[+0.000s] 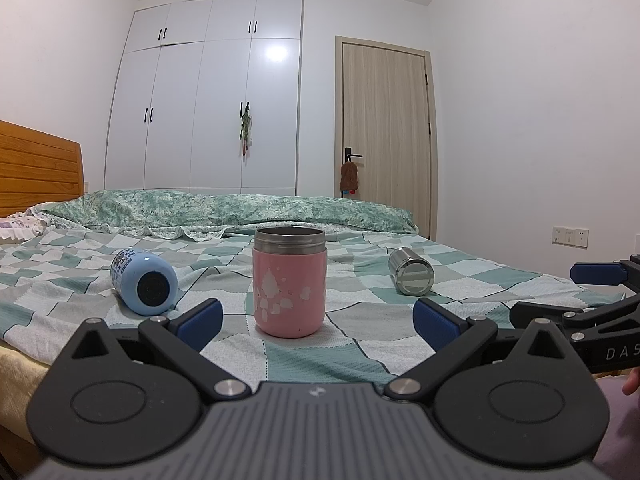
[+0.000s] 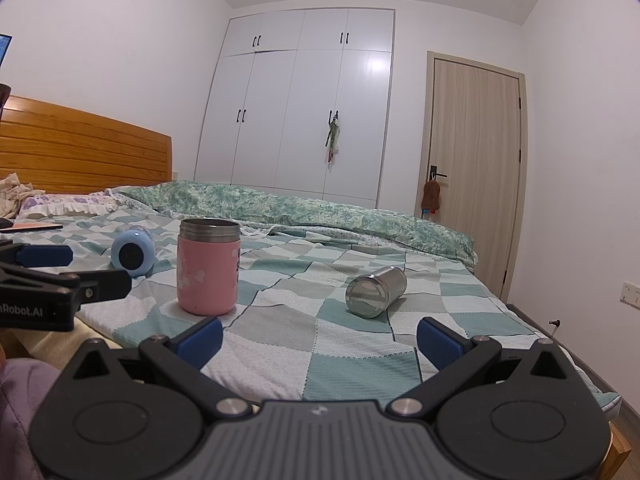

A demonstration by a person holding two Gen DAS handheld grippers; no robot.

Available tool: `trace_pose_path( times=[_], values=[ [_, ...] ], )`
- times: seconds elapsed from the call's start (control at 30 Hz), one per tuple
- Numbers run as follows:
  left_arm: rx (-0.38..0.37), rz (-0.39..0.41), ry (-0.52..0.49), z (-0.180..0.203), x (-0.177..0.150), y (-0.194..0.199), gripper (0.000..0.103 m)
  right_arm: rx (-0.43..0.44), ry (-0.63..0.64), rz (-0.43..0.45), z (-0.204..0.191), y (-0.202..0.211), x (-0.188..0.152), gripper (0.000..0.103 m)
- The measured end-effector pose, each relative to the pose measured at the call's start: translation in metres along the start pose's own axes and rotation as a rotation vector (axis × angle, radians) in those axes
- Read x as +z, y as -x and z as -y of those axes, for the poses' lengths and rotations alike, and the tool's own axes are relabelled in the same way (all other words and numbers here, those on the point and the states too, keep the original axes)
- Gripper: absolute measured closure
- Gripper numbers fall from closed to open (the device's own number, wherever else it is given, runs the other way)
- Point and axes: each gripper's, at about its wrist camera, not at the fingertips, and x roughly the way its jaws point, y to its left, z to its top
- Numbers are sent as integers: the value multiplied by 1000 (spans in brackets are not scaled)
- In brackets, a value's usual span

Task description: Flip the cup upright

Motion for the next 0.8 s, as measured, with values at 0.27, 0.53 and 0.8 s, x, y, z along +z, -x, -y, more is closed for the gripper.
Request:
trace_pose_path(
  times=[0.27, 0.53, 0.8],
  values=[
    [-2, -24, -4, 3, 4, -2, 0, 5, -8, -13, 4, 1, 4, 0],
    [-59, -29, -38, 20, 34, -31, 0, -27, -14, -25, 33, -11, 25, 0],
    [-153, -90, -72, 53, 71, -101, 0, -40, -21, -108, 89, -54, 46, 0]
  ],
)
